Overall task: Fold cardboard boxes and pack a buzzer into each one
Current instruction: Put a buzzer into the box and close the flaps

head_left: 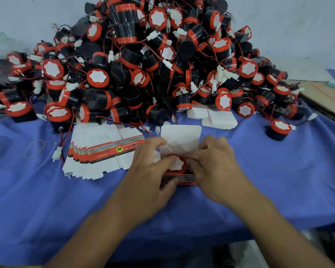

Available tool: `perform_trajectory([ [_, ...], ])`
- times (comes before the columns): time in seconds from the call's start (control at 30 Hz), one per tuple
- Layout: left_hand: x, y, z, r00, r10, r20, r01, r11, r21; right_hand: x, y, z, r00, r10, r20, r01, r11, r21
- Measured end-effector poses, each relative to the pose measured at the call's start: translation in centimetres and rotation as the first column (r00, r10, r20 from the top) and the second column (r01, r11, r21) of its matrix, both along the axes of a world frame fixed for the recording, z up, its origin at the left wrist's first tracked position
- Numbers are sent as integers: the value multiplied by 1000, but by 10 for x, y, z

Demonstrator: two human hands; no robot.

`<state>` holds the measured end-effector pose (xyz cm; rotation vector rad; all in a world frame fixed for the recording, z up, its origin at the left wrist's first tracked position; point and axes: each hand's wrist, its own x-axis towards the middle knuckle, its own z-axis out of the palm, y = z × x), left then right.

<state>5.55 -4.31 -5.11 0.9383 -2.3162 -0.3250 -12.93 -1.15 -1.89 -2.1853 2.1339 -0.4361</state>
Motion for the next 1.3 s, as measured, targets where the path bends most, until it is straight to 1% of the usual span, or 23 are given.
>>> perform_trajectory([
  [0.07, -3, 4, 2, 996, 53, -75, -53, 999, -8, -1, 1, 0, 997, -62, 37, 61, 998, 24],
  [0.1, -5, 6, 3, 992, 74, -103, -79, 996, -45, -1, 2, 0, 991, -82, 103, 80, 996, 27],
  [0.17, -9, 9, 4, 981, 98, -170, -116, 988, -99, -3, 3, -2, 934, -102, 342, 102, 995, 18],
  [0.2, -11, 9, 4, 972, 104, -210, -123, 989, -79, -3, 4, -3, 891, -114, 439, 114, 993, 25],
  [0.23, -11, 9, 4, 964, 105, -242, -117, 992, -37, -3, 4, -4, 861, -125, 492, 123, 992, 36],
  [0.27, -12, 7, 3, 965, 90, -246, -96, 995, -14, -2, 4, -5, 846, -132, 516, 129, 991, 41],
  [0.37, -12, 6, 1, 994, 9, -113, -18, 996, -82, -2, 2, -6, 808, -145, 571, 163, 986, 19],
  [0.43, -12, 6, 2, 998, -15, -68, 10, 997, -75, -4, 2, -6, 792, -140, 594, 165, 986, 12],
  [0.6, -13, 7, 7, 997, -29, -71, 28, 999, -18, -13, 4, -5, 897, -7, 442, 31, 998, -47],
  [0.7, -12, 7, 9, 997, -22, -68, 23, 1000, 9, -11, 5, -9, 936, 22, 351, 21, 993, -119],
  [0.73, -13, 7, 9, 998, -14, -66, 14, 1000, 9, -9, 5, -10, 957, 29, 288, 16, 988, -152],
  [0.8, -16, 9, 9, 998, 10, -55, -10, 1000, 2, -4, 6, -10, 993, 28, 116, -5, 981, -194],
  [0.87, -18, 11, 7, 999, 35, -38, -35, 999, -22, -1, 8, -7, 1000, 20, 4, -19, 983, -182],
  [0.97, -18, 11, 7, 999, 43, -30, -44, 999, -16, -2, 13, 1, 997, 46, -59, -54, 988, -143],
  [1.03, -18, 10, 7, 999, 38, -25, -39, 999, -14, -4, 16, 4, 989, 102, -106, -110, 991, -70],
  [1.07, -18, 10, 7, 999, 33, -22, -33, 999, -13, -6, 17, 4, 987, 134, -93, -137, 990, -31],
  [1.1, -17, 10, 7, 999, 28, -19, -29, 999, -15, -8, 19, 4, 986, 161, -48, -162, 987, -10],
  [1.17, -17, 9, 7, 1000, 28, -10, -28, 1000, -13, -12, 21, 2, 979, 198, 43, -198, 980, -11],
  [1.23, -17, 7, 7, 1000, 28, -7, -28, 1000, -12, -15, 23, -2, 976, 205, 74, -205, 979, -12],
  [1.3, -17, 8, 8, 1000, 17, 11, -17, 1000, -17, -17, 25, -6, 973, 215, 81, -212, 976, -50],
])
